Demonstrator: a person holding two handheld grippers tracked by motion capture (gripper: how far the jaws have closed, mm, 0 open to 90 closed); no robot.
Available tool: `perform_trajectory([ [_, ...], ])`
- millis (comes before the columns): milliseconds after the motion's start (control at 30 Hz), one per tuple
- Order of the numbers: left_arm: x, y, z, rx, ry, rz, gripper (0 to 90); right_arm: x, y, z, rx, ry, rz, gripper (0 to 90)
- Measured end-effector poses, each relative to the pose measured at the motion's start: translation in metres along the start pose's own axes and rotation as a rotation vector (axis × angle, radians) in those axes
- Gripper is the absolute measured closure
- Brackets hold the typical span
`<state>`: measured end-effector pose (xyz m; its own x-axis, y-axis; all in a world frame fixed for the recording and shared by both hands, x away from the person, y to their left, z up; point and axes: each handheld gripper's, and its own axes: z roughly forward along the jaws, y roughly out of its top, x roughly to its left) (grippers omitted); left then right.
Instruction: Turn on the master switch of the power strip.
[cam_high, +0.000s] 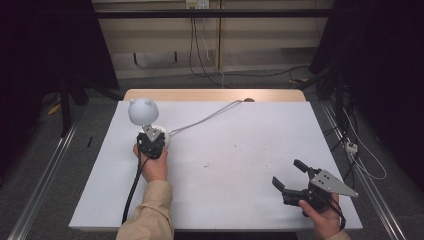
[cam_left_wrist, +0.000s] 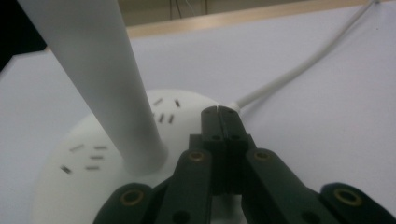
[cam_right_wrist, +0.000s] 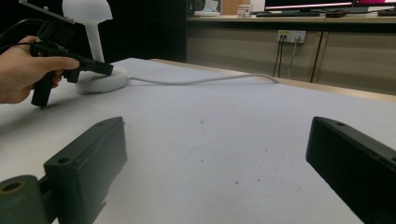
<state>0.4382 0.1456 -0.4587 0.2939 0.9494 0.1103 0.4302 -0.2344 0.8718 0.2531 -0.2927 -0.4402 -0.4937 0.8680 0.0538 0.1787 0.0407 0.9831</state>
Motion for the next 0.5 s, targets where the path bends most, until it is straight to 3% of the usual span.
perform_trajectory([
  [33,0.000,0.001,-0.001,-0.006,-0.006,-0.021,90.0,0.000,0.000,0.000,0.000,0.000,0.001,4.8],
  [167,-0.003,0.000,-0.004,-0.007,-0.036,-0.008,90.0,0.001,0.000,0.001,0.002,0.001,0.000,4.9],
  [300,-0.006,-0.002,-0.010,-0.031,-0.060,-0.021,89.6,-0.001,0.000,0.000,0.001,-0.002,0.000,4.8],
  [500,-0.008,-0.001,-0.015,-0.046,-0.096,-0.045,80.0,-0.001,0.000,0.000,0.001,-0.001,-0.001,4.8],
])
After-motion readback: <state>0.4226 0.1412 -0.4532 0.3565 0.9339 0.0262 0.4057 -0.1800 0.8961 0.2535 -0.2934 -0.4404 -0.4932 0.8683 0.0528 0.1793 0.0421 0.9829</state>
